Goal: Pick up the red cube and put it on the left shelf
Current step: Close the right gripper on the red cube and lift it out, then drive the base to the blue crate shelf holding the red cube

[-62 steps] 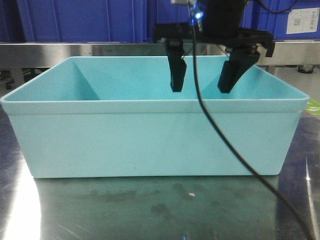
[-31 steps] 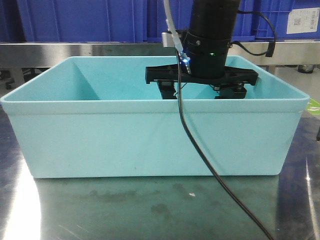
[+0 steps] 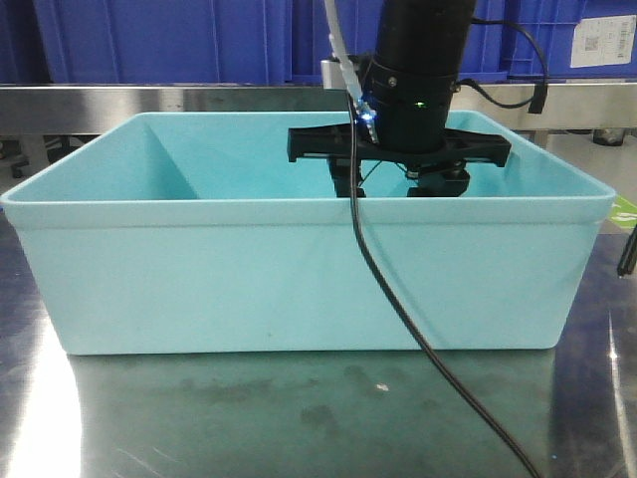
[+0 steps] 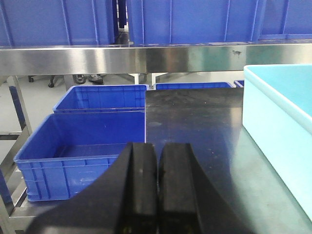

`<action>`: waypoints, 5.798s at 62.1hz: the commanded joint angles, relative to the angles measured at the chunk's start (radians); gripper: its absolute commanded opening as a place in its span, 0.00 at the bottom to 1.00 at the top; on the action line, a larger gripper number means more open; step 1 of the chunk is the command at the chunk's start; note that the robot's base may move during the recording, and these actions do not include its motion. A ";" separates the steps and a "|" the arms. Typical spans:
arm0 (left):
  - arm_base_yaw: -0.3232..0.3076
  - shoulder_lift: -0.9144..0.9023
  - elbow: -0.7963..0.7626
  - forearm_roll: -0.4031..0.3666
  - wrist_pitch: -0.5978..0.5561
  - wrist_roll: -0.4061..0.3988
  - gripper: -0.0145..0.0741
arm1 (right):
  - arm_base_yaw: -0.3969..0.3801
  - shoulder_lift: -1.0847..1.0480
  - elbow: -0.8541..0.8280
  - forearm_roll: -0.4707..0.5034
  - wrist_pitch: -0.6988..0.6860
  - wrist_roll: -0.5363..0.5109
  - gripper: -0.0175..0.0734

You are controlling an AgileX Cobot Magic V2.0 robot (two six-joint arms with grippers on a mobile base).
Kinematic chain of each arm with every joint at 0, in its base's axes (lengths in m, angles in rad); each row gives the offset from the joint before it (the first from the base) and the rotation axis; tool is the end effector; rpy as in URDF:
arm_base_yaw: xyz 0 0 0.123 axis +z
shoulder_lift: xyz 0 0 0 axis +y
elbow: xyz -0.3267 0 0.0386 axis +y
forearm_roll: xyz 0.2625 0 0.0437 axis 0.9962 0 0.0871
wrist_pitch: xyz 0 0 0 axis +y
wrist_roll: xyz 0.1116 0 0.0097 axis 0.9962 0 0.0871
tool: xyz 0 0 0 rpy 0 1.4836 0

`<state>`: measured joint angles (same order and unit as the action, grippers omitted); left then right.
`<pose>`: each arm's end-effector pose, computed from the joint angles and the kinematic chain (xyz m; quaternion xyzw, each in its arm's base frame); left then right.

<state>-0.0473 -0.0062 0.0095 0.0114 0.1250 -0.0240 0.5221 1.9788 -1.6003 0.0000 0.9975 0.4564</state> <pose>0.0476 -0.0021 0.1977 0.0120 0.7214 -0.0203 0.6921 0.3955 0.2275 0.2436 -0.0325 0.9895 0.0660 0.1240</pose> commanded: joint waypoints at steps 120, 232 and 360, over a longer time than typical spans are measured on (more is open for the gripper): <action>0.001 -0.016 0.023 -0.005 -0.086 -0.001 0.28 | -0.003 -1.789 0.911 -0.166 -0.285 -0.261 0.41; 0.001 -0.016 0.023 -0.005 -0.086 -0.001 0.28 | -0.004 -1.789 0.911 -0.166 -0.285 -0.261 0.41; 0.001 -0.016 0.023 -0.005 -0.086 -0.001 0.28 | -0.004 -1.789 0.911 -0.166 -0.285 -0.261 0.41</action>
<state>-0.0473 -0.0062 0.0095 0.0114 0.1250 -0.0240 0.5221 0.1761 -0.6638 -0.1475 0.8033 0.2022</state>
